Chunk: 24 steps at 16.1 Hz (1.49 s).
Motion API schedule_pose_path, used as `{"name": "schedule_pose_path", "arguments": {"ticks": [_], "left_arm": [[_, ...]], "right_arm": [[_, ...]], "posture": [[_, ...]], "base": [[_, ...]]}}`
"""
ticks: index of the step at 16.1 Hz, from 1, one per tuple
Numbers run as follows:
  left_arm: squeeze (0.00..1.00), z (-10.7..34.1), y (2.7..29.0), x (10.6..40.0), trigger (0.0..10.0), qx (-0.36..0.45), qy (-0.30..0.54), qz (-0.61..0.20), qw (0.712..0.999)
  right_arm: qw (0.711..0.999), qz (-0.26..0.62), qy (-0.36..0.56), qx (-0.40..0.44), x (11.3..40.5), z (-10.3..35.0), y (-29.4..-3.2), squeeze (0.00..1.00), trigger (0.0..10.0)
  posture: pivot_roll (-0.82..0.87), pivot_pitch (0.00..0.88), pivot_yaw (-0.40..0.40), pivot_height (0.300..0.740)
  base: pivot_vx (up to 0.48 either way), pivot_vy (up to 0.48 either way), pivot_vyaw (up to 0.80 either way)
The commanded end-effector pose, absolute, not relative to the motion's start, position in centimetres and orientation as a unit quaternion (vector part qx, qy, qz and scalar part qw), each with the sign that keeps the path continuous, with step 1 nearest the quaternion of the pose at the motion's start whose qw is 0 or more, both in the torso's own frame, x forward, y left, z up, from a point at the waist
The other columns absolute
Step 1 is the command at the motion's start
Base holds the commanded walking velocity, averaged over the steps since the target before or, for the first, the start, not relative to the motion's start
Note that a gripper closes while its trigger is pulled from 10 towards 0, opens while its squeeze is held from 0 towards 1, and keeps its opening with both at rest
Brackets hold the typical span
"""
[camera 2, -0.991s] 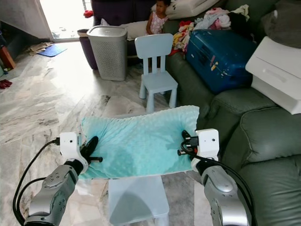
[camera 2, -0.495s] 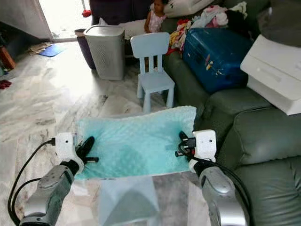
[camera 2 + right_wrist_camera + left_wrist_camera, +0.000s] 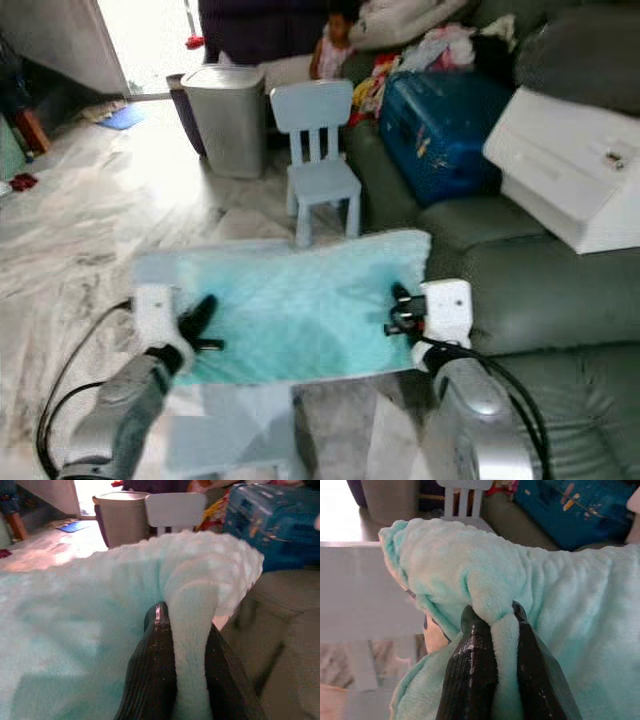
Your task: Move the pillow to the sofa
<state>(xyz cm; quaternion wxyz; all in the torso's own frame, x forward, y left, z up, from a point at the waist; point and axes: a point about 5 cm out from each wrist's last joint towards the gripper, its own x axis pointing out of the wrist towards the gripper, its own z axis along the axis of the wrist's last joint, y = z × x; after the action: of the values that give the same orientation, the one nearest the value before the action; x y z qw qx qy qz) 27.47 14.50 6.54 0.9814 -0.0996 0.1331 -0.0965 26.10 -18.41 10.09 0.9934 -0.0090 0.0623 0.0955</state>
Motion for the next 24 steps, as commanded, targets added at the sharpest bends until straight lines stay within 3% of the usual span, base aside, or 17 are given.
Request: {"name": "schedule_pose_path", "arguments": {"ticks": [1, 7, 24], "left_arm": [[0.00, 6.75, 15.48, 27.60, 10.0, -0.098, 0.129, -0.080, 0.984], [0.00, 6.92, 15.71, 27.87, 10.0, -0.102, 0.126, -0.074, 0.984], [0.00, 6.74, 15.76, 27.95, 10.0, -0.116, 0.135, -0.072, 0.981]], "right_arm": [[0.994, 0.103, 0.047, -0.008, 26.34, 10.80, -17.97, 0.00, 10.0], [0.994, 0.101, 0.050, -0.007, 26.41, 10.73, -18.00, 0.00, 10.0], [0.993, 0.098, 0.063, 0.002, 26.48, 10.45, -17.99, 0.00, 10.0]], "posture": [[-0.19, 0.000, 0.015, 0.740], [-0.19, 0.000, 0.015, 0.740], [-0.19, 0.000, 0.017, 0.740]], "base": [[0.000, 0.000, 0.00], [0.000, 0.000, -0.07], [0.000, 0.000, -0.80]]}}
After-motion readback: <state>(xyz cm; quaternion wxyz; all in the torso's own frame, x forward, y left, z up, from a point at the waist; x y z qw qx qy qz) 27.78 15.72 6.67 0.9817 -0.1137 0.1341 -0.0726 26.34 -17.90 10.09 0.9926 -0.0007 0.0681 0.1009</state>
